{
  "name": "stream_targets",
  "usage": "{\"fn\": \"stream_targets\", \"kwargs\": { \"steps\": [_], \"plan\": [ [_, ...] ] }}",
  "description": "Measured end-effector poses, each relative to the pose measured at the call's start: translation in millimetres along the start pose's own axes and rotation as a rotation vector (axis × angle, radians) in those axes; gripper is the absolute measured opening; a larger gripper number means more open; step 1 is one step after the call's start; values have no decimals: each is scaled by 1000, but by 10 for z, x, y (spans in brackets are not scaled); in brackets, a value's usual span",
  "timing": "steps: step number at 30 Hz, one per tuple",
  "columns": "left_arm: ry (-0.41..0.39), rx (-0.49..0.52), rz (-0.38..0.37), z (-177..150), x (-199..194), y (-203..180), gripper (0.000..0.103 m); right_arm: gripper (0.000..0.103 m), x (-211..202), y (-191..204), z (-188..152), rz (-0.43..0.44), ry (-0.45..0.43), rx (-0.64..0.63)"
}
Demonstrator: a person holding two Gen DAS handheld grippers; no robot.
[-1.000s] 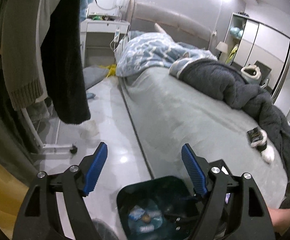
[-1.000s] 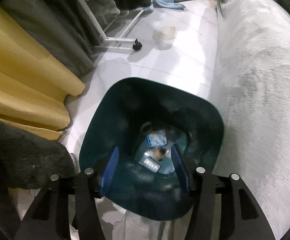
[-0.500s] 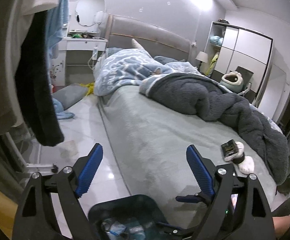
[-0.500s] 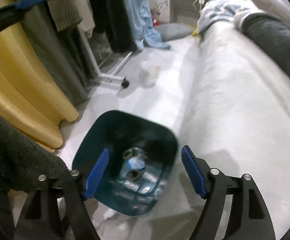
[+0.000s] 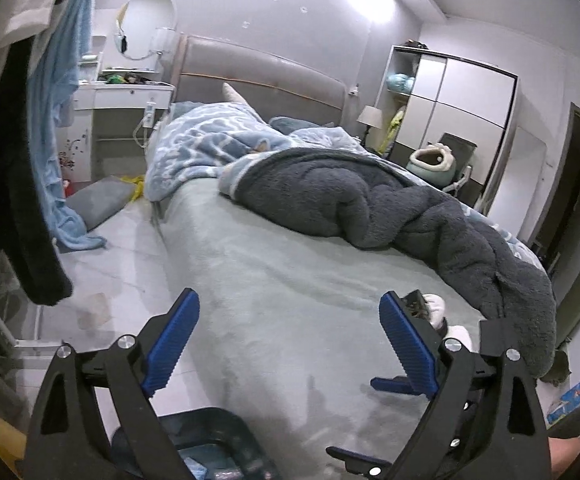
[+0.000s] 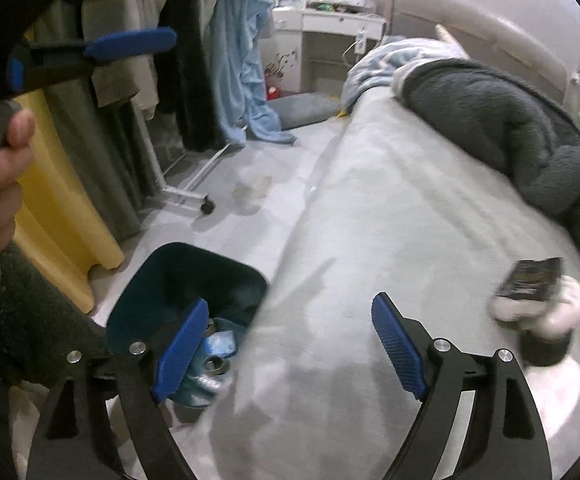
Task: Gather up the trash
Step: 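Move both tools back toward the black tissue packet and white socks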
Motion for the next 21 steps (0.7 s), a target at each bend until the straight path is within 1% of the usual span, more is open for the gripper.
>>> {"fn": "stream_targets", "kwargs": {
  "steps": [2, 5, 6, 11, 15, 17, 21],
  "plan": [
    [19, 18, -18, -5, 87, -121, 93, 87, -104, -108, -34, -24, -19, -5],
    [16, 70, -29, 8, 175, -301, 93, 89, -221, -221, -96, -54, -40, -13],
    [19, 72, -38, 5, 206, -340, 93, 89, -245, -259, -113, -68, -44, -17],
    [52, 42, -77, -66, 405, -484, 94, 89, -402, -469, -211, -134, -63, -38],
    [77, 49, -107, -143, 547, -658, 94, 89, -541, -659, -299, -168, -80, -15],
    [91, 45, -126, -183, 600, -730, 94, 89, -597, -759, -363, -198, -82, -10],
    [123, 33, -165, -257, 721, -886, 94, 90, -728, -899, -469, -243, -90, -26]
  ]
}}
Point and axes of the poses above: each gripper's, at about its wrist camera, not at the fingertips, and x roughly the way its jaws point, y to its left, z to its top, the point moved 7 cm from there along x, roughly the way its jaws point, and after that the axes turned 6 degrees about -x, right-handed, at the moved point
